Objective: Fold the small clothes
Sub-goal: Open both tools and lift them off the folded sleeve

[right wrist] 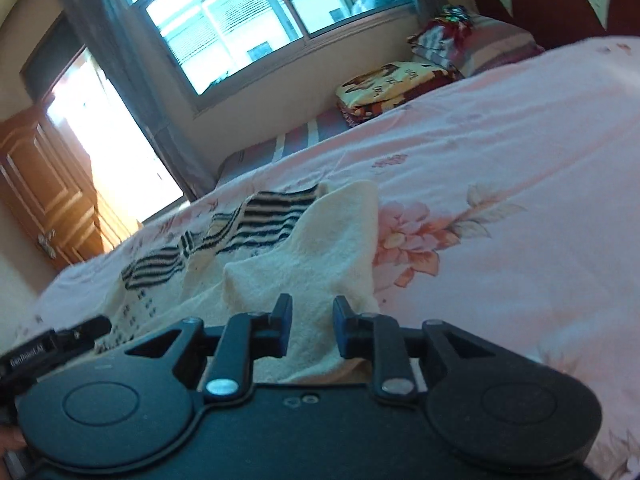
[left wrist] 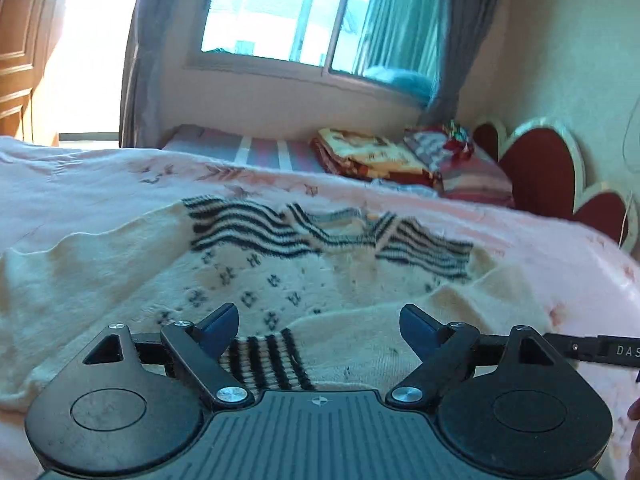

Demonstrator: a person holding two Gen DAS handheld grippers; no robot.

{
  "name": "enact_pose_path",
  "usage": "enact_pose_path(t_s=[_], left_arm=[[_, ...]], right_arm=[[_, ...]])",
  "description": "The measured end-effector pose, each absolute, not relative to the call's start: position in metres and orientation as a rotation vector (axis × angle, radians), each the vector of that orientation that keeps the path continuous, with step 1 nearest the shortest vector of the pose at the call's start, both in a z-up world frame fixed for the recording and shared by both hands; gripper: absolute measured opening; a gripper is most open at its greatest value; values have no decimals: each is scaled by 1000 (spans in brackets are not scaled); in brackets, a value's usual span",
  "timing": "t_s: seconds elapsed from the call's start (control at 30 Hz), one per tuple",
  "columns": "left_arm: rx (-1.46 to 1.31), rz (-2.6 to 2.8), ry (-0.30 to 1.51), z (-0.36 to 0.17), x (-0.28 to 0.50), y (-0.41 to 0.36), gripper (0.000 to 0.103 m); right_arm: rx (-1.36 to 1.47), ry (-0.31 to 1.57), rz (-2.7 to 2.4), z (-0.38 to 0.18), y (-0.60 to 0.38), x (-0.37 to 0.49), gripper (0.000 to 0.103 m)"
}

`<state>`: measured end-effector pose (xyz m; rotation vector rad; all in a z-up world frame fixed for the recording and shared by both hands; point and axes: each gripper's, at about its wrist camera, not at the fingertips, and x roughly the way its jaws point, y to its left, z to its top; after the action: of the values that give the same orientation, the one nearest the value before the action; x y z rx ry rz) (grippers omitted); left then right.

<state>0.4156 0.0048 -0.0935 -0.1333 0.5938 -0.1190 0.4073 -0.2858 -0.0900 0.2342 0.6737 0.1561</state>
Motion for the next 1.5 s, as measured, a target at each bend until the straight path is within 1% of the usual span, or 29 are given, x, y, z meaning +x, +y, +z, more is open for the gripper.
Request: enact_pose_path(t_s=[0.03, 0.07, 0.13, 0.17, 0.2, 0.23, 0.3, 0.4, 0.43, 0.47, 0.53, 0.63, 0.73, 0.8, 0.83, 0.87, 0.9, 0.93, 0.97, 1.0, 1.07, 1.13, 1.2, 1.27, 1.33, 1.37, 1.4, 1.47, 1.5], left_arm=[[-105, -92, 657, -100, 422, 3, 87], [-89, -70, 685, -107, 423, 5, 87], [-87, -89, 660, -105, 416, 13, 87], [-115, -87, 648, -100, 412, 18, 87], [-146, -88, 624, -95, 410, 23, 87], [-162, -80, 606, -91, 410, 25, 87], [-160, -72, 612, -90, 416, 23, 87], [-100, -38, 687, -107, 432, 14, 87], [-60, -37, 673, -112, 432, 10, 87], [-32, -37, 673, -112, 432, 7, 87], [-33, -28, 657, -105, 426, 8, 87], [-116, -42, 605, -97, 416, 15, 87], [-132, -67, 617, -97, 426, -3, 87], [-115, -83, 608, -94, 437, -25, 87], [-114, -94, 605, -92, 444, -37, 87], [-102, -90, 624, -93, 454, -50, 87], [-73, -71, 666, -97, 466, -64, 87], [-47, -50, 697, -103, 476, -76, 87], [-20, -44, 715, -108, 484, -86, 88], [12, -25, 717, -110, 487, -94, 93], [0, -12, 718, -104, 486, -98, 93], [-5, 5, 736, -105, 479, -96, 93], [-15, 21, 720, -98, 460, -89, 93], [-23, 26, 685, -92, 432, -74, 93], [-18, 42, 696, -98, 414, -62, 94], [-10, 54, 746, -109, 412, -57, 98], [-17, 55, 719, -110, 407, -52, 101], [-29, 51, 746, -100, 405, -47, 101], [-29, 51, 713, -90, 396, -42, 101]], right_arm=[[165, 697, 134, -94, -282, 410, 10], [147, 691, 128, -94, -284, 409, 3], [155, 710, 126, -89, -289, 408, 2], [162, 697, 123, -85, -291, 408, 5], [171, 661, 115, -80, -293, 407, 21], [181, 620, 117, -76, -294, 409, 28], [189, 607, 109, -75, -297, 426, 30], [226, 641, 71, -85, -304, 459, 36], [248, 674, 74, -93, -308, 470, 36], [245, 707, 72, -100, -311, 478, 31], [199, 688, 51, -99, -315, 480, 27], [221, 644, 42, -84, -316, 473, 31], [178, 612, 173, -79, -296, 473, 33], [83, 632, 210, -83, -278, 480, 30], [28, 648, 172, -87, -273, 485, 31], [7, 668, 142, -92, -273, 491, 28], [31, 673, 144, -93, -279, 494, 24], [66, 669, 148, -89, -284, 493, 24], [80, 654, 145, -84, -286, 489, 26], [76, 622, 150, -79, -288, 482, 37], [42, 607, 192, -75, -288, 472, 37], [-22, 692, 192, -90, -285, 474, 36], [-64, 676, 190, -91, -284, 466, 37], [-38, 598, 234, -71, -284, 446, 37], [-28, 523, 312, -65, -279, 422, 44], [-38, 575, 336, -74, -273, 421, 52], [-55, 700, 346, -92, -265, 429, 58], [-106, 654, 309, -100, -255, 417, 62], [-94, 656, 299, -95, -253, 412, 62]])
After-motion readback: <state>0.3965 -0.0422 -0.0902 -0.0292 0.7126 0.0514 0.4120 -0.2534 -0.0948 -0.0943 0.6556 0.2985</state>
